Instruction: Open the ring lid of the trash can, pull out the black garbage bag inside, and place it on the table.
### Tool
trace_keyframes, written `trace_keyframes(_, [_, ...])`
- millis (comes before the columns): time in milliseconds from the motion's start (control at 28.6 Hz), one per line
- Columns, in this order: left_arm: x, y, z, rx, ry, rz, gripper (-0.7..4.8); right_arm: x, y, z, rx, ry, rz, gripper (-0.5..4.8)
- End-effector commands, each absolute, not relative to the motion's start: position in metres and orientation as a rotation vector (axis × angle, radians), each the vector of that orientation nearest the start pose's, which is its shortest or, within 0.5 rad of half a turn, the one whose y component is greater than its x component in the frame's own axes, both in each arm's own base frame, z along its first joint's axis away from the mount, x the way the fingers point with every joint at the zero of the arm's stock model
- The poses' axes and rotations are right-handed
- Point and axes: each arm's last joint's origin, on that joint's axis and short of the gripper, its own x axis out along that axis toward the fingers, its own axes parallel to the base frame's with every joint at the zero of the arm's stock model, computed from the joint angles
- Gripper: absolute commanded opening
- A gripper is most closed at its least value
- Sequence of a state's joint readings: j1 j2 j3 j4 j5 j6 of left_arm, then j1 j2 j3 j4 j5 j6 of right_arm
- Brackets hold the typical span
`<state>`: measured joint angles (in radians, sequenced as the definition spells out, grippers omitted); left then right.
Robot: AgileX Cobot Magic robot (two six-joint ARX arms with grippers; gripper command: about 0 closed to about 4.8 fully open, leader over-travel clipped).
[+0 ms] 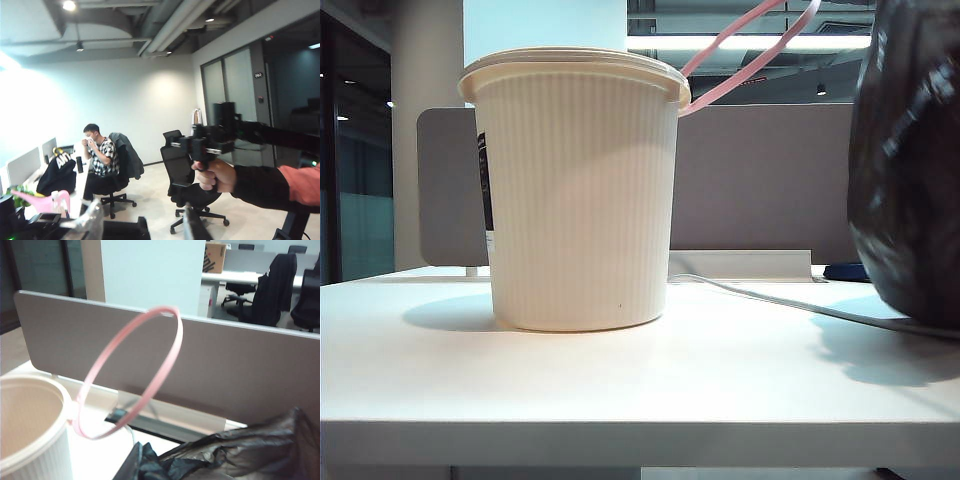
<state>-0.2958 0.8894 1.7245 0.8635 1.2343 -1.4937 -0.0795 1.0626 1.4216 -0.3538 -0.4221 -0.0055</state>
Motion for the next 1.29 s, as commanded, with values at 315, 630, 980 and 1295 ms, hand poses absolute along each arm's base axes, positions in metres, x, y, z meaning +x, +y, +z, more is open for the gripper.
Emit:
trace_keyframes(315, [-0.009,-0.026,0.565,-0.242,-0.364,-1.799,2.05,0.190,-0.004,0.425,-0.030,-0.151,0.323,-0.01])
trace_keyframes(630, [0.005,-0.030,0.540,-0.253,-0.335,-1.773,2.05,0.202,-0.005,0.381,0.000,-0.104,0.307,-0.01])
trace_keyframes(980, [0.051,-0.044,0.501,-0.298,-0.277,-1.683,2.05,0.208,-0.007,0.357,0.004,-0.094,0.270,-0.01])
trace_keyframes(1295, [0.104,-0.056,0.452,-0.288,-0.096,-1.264,2.05,0.209,-0.007,0.359,0.000,-0.115,0.264,-0.01])
